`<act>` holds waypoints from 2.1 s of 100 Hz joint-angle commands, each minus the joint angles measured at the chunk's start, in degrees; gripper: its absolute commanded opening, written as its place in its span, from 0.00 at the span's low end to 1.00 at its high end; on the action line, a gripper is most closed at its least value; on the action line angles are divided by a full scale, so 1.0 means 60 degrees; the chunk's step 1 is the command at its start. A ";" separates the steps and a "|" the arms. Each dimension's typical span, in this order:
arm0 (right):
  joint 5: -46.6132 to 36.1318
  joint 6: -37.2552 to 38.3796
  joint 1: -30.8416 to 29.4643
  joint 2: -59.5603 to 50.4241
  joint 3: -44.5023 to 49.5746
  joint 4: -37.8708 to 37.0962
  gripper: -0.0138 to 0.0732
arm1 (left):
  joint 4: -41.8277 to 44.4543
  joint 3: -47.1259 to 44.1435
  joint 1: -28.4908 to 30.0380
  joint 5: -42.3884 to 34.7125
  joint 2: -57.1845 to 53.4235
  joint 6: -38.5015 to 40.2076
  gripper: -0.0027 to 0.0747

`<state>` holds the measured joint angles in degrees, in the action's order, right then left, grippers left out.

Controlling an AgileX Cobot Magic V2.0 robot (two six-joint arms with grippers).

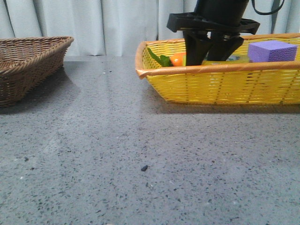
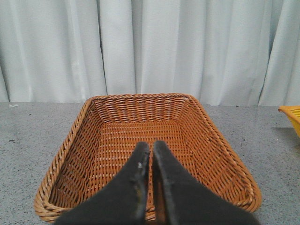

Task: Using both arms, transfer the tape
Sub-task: 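Lower the right gripper into the yellow basket and grasp the tape roll, then lift the tape roll with the right gripper and carry it toward the brown basket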

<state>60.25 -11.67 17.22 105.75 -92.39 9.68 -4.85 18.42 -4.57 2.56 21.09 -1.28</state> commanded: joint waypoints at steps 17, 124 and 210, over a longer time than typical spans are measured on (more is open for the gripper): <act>-0.0169 -0.0107 -0.0025 -0.0467 -0.0321 -0.0096 0.12 | -0.0095 0.0345 -0.0053 -0.0674 0.0117 0.0044 0.01; 0.2334 -0.0164 0.2987 -0.0441 -0.4448 -0.0008 0.11 | -0.0095 0.0345 -0.0053 -0.0674 0.0117 0.0044 0.01; 0.1665 -0.0220 0.4947 0.1550 -0.4430 -0.0397 0.12 | -0.0095 0.0345 -0.0053 -0.0674 0.0117 0.0044 0.01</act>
<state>72.59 -12.12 47.05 118.47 -117.07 8.23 -4.85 18.42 -4.57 2.65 21.09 -1.28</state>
